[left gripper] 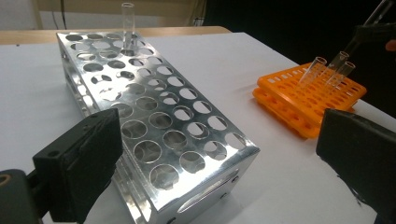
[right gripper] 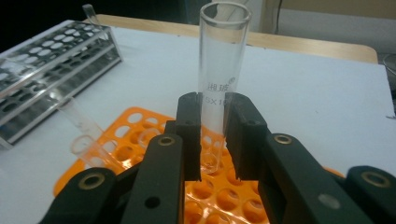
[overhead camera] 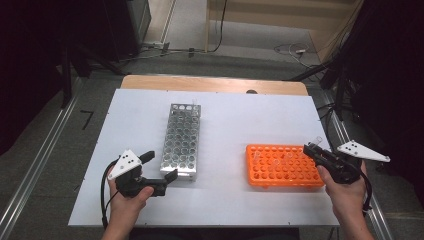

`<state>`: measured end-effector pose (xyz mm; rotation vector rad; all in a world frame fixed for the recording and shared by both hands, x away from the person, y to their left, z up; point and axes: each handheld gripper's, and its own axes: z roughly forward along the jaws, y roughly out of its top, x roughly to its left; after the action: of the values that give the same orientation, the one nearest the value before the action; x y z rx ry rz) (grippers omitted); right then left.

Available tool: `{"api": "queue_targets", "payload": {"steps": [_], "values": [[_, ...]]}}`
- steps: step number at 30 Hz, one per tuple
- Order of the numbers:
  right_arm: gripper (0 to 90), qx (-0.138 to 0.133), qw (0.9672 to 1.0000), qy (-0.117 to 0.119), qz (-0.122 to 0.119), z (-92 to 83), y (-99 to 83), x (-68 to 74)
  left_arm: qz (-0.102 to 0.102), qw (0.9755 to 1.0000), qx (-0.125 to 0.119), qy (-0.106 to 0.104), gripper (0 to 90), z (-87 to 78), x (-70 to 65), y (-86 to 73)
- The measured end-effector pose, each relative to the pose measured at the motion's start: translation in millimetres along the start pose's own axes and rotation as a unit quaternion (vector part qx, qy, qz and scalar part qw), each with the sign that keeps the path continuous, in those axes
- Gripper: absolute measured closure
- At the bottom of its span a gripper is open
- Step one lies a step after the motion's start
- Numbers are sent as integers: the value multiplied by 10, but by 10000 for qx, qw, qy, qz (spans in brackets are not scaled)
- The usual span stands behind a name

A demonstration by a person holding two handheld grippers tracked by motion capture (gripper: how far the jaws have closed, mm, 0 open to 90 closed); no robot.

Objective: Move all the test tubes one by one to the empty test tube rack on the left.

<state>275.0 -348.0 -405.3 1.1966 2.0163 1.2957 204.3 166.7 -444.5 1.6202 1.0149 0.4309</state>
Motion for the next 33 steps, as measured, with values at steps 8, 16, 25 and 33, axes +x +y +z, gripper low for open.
{"api": "queue_targets", "payload": {"steps": [8,16,25,33], "values": [[738,-142,9990,388,-186,-26,150,228,63,9999,3,-87,5,27,-50,21],[739,-177,9962,775,-354,44,237,470,114,9997,-7,-217,8,41,-86,61],[739,-125,9924,1104,-523,198,261,739,71,9981,-80,-610,14,131,-206,177],[739,19,9878,1412,-648,347,211,960,263,9957,-70,-881,16,286,-374,308]]}}
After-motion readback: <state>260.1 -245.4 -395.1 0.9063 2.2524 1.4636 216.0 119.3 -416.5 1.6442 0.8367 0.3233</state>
